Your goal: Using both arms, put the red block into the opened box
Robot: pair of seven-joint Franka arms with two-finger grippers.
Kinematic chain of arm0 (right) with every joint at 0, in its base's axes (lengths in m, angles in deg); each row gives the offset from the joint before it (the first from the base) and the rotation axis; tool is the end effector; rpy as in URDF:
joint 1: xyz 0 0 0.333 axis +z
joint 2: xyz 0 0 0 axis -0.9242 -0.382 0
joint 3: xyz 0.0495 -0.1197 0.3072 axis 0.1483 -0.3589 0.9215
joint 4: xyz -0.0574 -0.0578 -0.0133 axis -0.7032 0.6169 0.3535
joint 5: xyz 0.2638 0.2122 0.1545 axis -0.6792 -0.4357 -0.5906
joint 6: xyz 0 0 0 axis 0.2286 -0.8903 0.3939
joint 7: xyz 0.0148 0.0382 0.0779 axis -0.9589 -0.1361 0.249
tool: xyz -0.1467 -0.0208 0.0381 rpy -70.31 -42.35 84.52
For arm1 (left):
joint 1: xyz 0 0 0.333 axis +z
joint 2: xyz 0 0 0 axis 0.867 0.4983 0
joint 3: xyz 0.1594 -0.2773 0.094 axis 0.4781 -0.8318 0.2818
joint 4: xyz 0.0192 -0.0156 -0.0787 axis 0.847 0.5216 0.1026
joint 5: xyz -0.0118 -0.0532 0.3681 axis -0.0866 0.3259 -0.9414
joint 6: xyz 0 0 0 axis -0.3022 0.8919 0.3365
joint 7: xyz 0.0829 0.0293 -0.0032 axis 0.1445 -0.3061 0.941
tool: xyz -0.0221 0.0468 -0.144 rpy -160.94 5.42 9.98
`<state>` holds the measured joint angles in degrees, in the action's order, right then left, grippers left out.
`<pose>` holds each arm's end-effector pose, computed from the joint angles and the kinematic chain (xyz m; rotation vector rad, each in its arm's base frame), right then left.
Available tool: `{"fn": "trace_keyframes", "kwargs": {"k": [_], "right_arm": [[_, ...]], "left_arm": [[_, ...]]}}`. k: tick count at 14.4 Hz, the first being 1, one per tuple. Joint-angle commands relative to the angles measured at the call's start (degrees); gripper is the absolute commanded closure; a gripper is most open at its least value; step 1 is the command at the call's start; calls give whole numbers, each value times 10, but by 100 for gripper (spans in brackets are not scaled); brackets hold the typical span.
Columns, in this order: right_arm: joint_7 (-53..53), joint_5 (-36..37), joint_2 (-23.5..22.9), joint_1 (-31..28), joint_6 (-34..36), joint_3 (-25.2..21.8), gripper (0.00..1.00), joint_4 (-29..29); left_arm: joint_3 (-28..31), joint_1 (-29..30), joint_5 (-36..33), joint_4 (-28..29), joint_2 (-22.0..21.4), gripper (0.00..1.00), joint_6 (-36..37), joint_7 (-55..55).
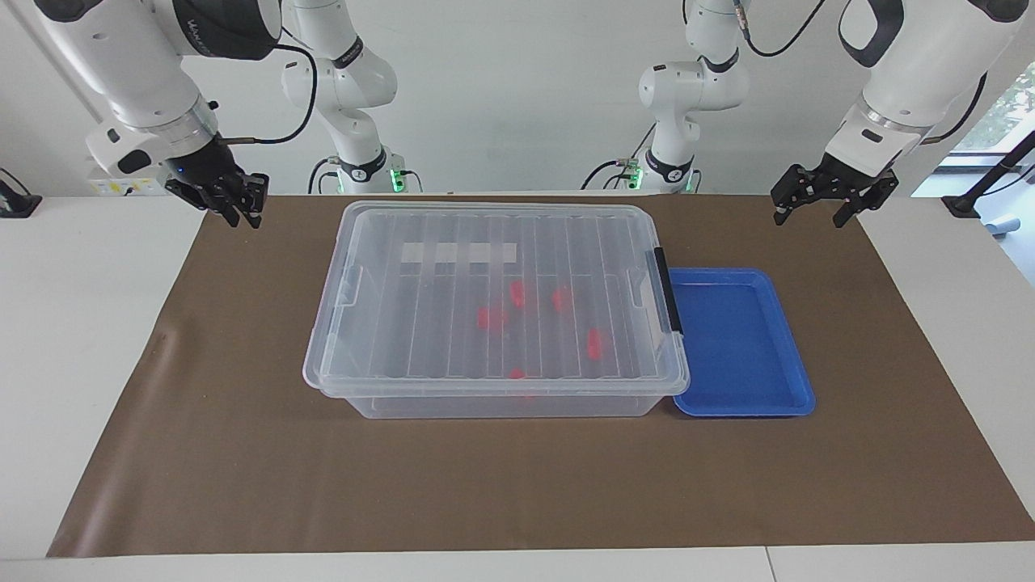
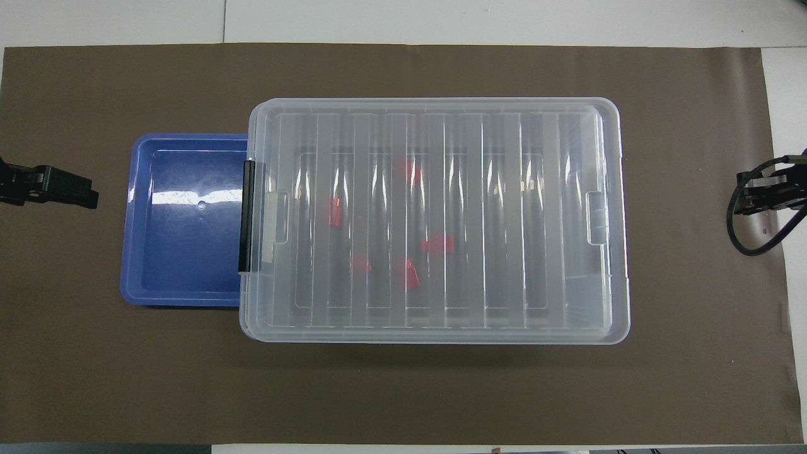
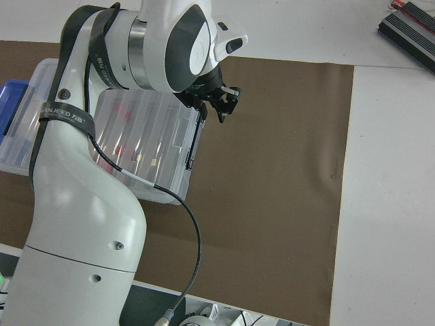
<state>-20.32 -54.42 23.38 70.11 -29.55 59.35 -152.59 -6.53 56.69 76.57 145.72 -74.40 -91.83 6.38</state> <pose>0.5144 -0.0348 0.5798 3.1231 -0.1429 -0.1658 0.5227 -0.0366 0.5925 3.1228 -0.2039 -0.0526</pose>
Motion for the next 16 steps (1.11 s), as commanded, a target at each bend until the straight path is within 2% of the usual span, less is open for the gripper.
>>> {"fn": "trace_keyframes", "kwargs": {"k": [1, 5, 16], "right_arm": [[-3, -2, -1, -5, 1, -6, 0, 4], [-9, -6, -2, -3, -19, -1, 0, 4], [-9, -7, -3, -3, -21, 3, 0, 10]], "left_arm": [[1, 2, 2, 5, -8, 0, 2, -3], [1, 2, 2, 5, -8, 0, 2, -3], [1, 2, 2, 5, -8, 0, 2, -3]]}}
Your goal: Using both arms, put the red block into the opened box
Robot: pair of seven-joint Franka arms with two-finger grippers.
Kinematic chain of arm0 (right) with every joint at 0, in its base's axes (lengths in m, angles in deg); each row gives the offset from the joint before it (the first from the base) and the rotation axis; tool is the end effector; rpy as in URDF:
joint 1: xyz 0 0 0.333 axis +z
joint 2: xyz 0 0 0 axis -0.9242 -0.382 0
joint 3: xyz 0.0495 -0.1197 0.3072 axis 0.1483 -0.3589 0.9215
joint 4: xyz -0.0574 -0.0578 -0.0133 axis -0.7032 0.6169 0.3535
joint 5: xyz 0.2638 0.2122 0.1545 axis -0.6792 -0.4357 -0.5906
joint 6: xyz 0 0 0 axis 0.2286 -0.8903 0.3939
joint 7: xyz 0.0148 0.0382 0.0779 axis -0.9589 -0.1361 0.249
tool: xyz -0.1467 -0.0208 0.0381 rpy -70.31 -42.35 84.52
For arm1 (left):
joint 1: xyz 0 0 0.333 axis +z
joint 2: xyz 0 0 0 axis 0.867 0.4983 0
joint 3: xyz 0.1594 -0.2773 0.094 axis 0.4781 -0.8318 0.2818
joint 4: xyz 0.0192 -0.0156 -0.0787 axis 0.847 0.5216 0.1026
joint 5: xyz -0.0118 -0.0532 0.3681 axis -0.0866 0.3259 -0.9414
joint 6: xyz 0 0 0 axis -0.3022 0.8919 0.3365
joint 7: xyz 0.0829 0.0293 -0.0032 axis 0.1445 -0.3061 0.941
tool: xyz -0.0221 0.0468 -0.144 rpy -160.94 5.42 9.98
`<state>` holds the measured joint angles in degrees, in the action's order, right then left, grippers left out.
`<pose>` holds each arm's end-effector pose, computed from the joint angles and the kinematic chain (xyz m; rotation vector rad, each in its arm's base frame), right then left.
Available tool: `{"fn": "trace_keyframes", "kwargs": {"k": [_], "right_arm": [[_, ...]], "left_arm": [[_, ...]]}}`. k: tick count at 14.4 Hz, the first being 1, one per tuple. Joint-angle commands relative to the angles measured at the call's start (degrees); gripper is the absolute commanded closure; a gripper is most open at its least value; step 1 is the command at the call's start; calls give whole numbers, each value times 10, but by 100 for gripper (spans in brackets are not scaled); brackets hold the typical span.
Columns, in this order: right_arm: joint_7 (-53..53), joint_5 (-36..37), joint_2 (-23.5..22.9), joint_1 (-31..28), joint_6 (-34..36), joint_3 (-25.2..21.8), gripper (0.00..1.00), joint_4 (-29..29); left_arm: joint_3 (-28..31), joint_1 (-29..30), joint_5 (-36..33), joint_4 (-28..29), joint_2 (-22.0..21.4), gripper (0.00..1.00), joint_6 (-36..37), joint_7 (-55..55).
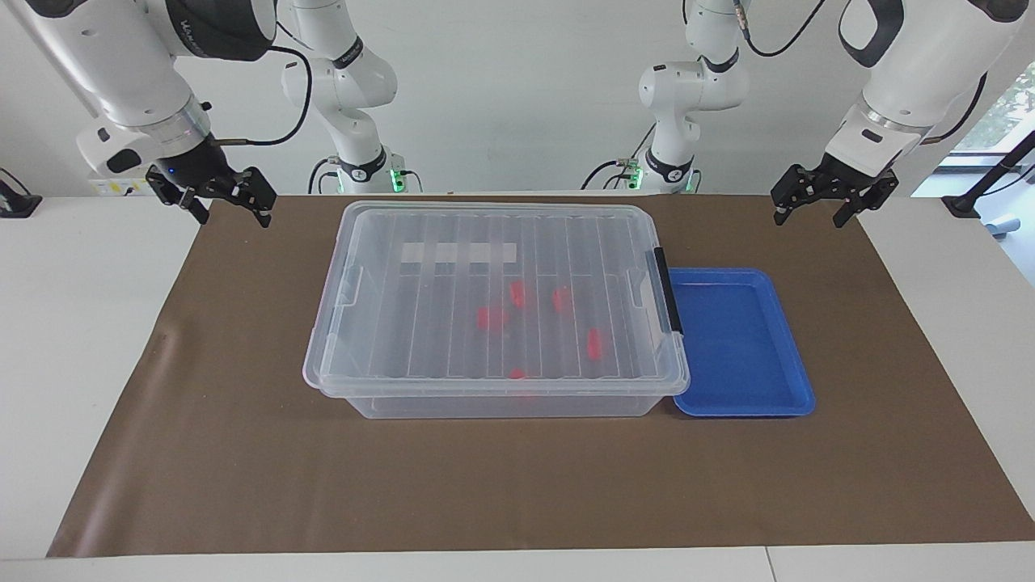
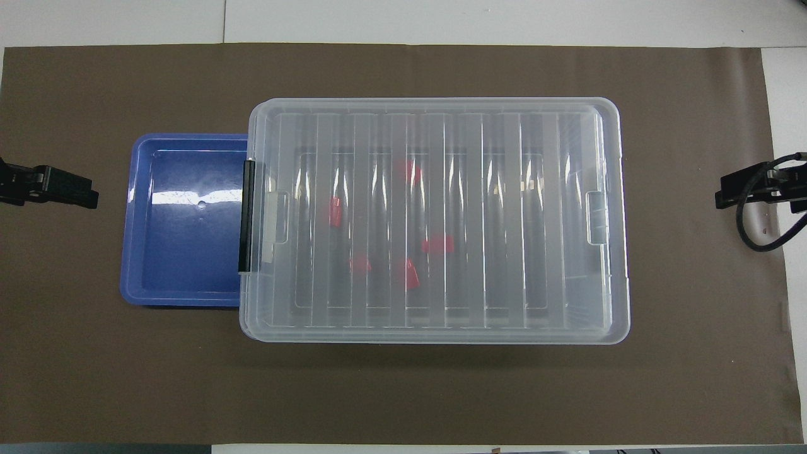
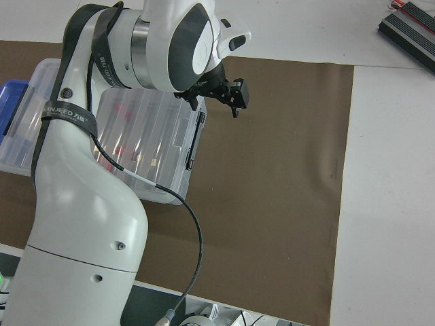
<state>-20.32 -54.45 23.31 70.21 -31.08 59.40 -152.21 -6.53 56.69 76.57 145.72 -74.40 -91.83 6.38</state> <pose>0.5197 -0.0337 0.5841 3.1253 -0.1387 -0.1156 0.5227 -0.0366 0.5925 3.1228 -0.2039 -0.0526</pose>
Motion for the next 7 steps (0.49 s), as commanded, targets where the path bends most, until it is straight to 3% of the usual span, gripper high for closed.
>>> {"fn": "trace_keyframes", "kwargs": {"k": [1, 7], "right_arm": [[-9, -7, -2, -3, -9, 2, 0, 6], [-9, -7, -2, -3, -12, 2, 0, 6]], "left_arm": [[1, 2, 2, 5, -8, 0, 2, -3], [1, 2, 2, 5, -8, 0, 2, -3]]}}
